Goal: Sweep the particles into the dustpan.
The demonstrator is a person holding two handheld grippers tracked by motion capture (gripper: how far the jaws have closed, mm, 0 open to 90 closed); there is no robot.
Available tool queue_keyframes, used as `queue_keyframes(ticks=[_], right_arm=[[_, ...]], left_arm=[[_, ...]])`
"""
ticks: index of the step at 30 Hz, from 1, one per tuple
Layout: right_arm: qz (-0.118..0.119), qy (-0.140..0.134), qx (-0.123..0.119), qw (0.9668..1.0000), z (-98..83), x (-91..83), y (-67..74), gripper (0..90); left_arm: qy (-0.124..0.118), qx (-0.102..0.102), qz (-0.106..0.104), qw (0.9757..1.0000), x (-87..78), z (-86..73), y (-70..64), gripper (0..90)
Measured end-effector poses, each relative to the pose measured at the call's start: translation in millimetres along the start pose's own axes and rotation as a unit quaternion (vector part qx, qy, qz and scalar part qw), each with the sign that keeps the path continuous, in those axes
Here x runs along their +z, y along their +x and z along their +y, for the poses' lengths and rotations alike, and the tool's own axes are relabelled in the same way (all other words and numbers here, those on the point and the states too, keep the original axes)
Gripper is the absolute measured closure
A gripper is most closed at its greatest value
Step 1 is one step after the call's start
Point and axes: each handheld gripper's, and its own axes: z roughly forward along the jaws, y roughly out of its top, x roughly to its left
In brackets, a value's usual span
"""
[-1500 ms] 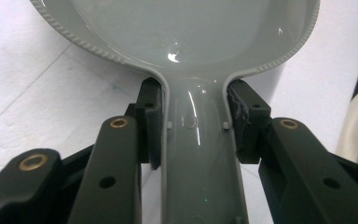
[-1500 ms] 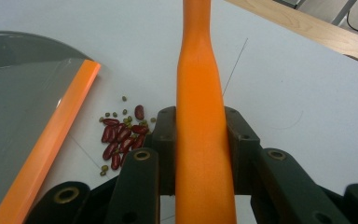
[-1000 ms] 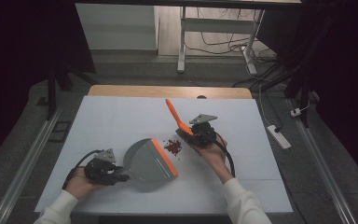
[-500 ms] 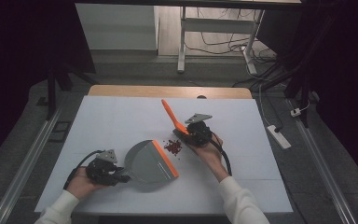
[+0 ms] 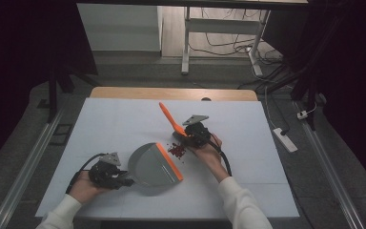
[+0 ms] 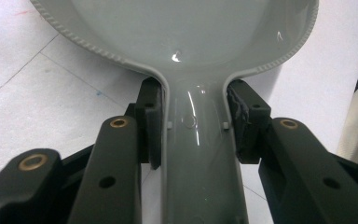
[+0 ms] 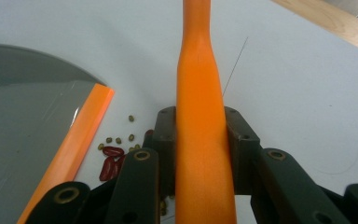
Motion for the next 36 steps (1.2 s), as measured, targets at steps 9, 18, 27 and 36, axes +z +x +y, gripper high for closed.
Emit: queue_keyframes(ticks=[9,18,27,36], right_arm=[[0.016,0.009,-0.018,0.9997,3.1,1.6,7.9,70.5],[0.032,0.012,-0.033,0.9989,3.4,0.5,15.2,70.5],[0.064,0.011,-0.044,0.9969,5.0,-0.8,29.9,70.5],[0.087,0.004,-0.048,0.9950,8.1,-4.8,43.1,70.5]], left_arm=[[0.000,0.000,0.002,1.0000,0.7,0.1,-0.7,61.4],[0.000,0.001,0.003,1.0000,0.7,0.2,-1.1,61.4],[0.002,0.000,0.004,1.0000,0.9,0.4,-1.7,61.4],[0.002,0.000,0.004,1.0000,1.3,0.5,-1.8,61.4]])
